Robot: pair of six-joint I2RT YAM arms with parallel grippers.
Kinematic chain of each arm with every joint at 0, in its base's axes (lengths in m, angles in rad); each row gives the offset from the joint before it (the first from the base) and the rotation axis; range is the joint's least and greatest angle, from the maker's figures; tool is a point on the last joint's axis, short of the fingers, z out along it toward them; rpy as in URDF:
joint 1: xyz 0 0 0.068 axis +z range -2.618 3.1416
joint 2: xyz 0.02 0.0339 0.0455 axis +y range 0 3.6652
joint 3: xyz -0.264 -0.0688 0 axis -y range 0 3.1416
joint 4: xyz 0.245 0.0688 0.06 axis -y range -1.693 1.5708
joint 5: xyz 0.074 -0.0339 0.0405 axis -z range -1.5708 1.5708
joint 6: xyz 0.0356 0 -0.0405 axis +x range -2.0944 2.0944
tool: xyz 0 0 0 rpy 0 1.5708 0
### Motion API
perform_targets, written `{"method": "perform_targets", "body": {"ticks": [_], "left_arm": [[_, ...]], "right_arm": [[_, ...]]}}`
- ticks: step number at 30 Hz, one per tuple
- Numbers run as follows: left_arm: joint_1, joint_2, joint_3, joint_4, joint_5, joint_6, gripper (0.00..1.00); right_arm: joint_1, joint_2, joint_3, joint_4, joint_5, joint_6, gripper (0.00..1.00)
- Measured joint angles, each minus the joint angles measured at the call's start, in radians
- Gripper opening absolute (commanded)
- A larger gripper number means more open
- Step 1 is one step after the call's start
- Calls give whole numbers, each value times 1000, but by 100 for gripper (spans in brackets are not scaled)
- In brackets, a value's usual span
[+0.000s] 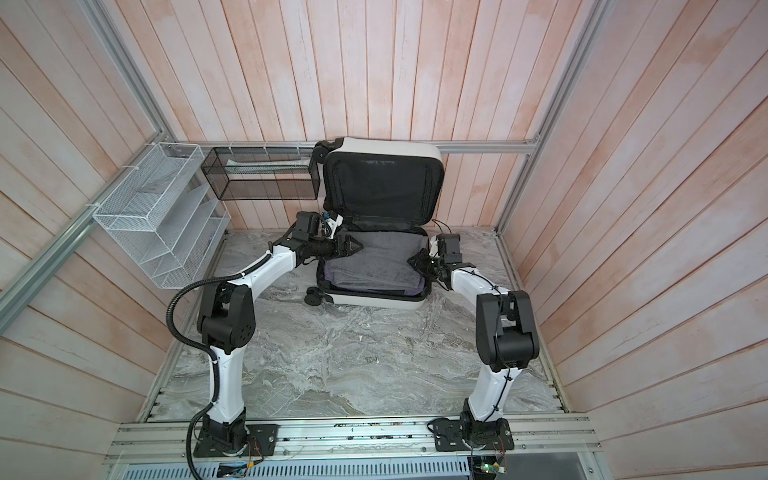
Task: Pack the luggage
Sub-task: 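Lower the grey towel onto the black T-shirt inside the suitcase with both grippers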
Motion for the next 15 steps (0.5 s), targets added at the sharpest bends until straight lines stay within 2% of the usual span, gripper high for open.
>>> {"method": "perform_targets", "body": {"ticks": [4,9,15], "left_arm": [[7,-5,-70,60,4,0,91],[8,-16,-89,87,5,0,91],[13,-61,-89,76,5,-5,91]], "right_arm": [[-1,-2,-46,71,-18,21,27],[-6,-2,-37,67,-24,23,27],[-17,11,124,-17,-42,0,27]]}}
